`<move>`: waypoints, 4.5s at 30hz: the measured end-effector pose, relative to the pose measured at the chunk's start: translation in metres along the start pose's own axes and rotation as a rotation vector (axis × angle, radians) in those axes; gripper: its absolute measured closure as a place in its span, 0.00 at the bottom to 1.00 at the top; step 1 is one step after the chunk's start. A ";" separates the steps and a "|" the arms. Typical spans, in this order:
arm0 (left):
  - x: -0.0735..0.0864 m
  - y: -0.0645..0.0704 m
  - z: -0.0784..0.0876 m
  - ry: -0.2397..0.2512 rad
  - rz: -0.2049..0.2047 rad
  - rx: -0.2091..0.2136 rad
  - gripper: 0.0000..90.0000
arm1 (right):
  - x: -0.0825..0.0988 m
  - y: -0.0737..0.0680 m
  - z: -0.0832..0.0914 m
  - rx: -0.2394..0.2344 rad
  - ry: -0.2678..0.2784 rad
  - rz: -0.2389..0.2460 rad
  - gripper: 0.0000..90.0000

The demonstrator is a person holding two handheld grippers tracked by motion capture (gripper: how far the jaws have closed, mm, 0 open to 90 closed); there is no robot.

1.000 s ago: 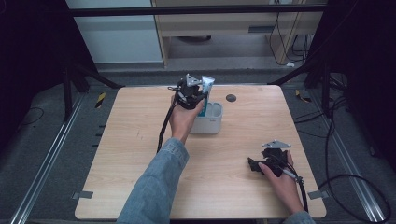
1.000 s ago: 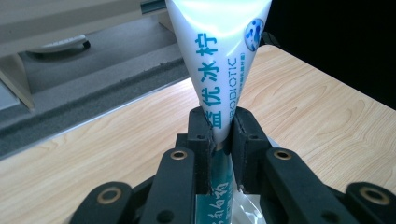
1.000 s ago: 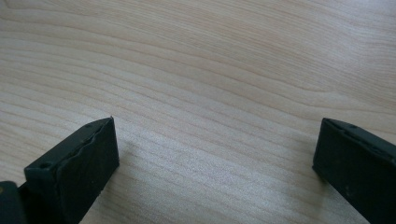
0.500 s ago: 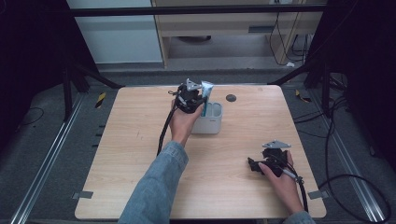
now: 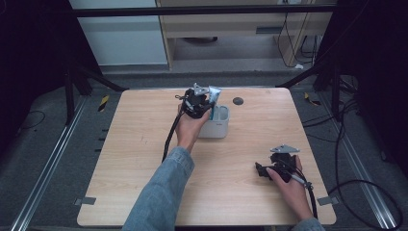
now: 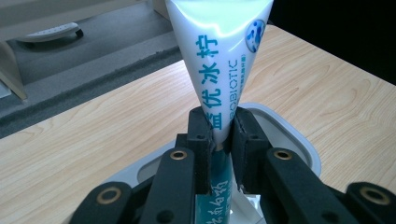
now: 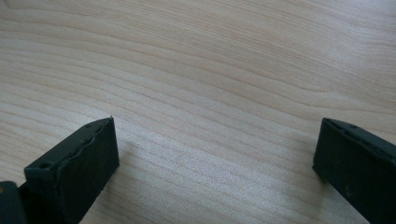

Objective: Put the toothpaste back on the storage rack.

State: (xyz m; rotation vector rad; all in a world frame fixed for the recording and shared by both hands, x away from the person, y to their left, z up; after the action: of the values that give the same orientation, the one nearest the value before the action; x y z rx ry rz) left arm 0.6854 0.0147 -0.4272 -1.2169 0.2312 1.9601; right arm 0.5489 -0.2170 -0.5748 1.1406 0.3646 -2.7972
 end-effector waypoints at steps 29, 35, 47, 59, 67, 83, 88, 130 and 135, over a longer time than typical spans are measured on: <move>0.011 0.005 -0.004 -0.038 -0.004 0.012 0.87 | 0.000 0.000 0.000 0.000 0.000 0.001 0.00; 0.012 0.007 -0.005 -0.042 -0.010 0.013 0.87 | 0.000 0.000 0.000 0.001 -0.001 0.002 0.00; 0.013 0.007 -0.006 -0.068 -0.017 0.019 0.87 | 0.000 0.000 0.000 0.000 -0.001 0.000 0.00; 0.008 0.009 -0.015 -0.094 -0.016 0.019 0.86 | 0.000 0.000 0.000 0.000 -0.001 0.000 0.00; 0.007 0.006 -0.012 -0.088 0.004 0.009 0.85 | 0.000 0.000 0.000 0.001 0.000 0.001 0.00; 0.000 0.012 -0.001 -0.067 -0.047 -0.031 0.63 | 0.000 0.000 0.000 0.000 0.000 0.001 0.00; 0.001 0.015 0.002 -0.085 -0.060 -0.024 0.49 | 0.000 0.000 0.000 0.000 0.000 0.001 0.00; 0.011 0.045 0.051 -0.118 -0.124 0.105 0.11 | 0.000 0.000 0.000 -0.002 0.001 0.001 0.00; 0.015 0.038 0.060 -0.113 -0.126 0.104 0.10 | 0.000 0.000 0.000 -0.002 0.001 0.001 0.00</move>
State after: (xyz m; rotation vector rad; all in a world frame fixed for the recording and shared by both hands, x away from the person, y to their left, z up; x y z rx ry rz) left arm 0.6146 0.0294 -0.4176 -1.0261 0.1915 1.8766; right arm 0.5489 -0.2169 -0.5748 1.1412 0.3664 -2.7946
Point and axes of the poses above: each handheld gripper's, and its own axes: z roughly backward along the jaws, x roughly out of its underside, y roughly to its right, the point moved 9 cm from there along -z, roughly forward along the jaws, and after that the axes turned 15 degrees about -z, right-handed, at the moved point
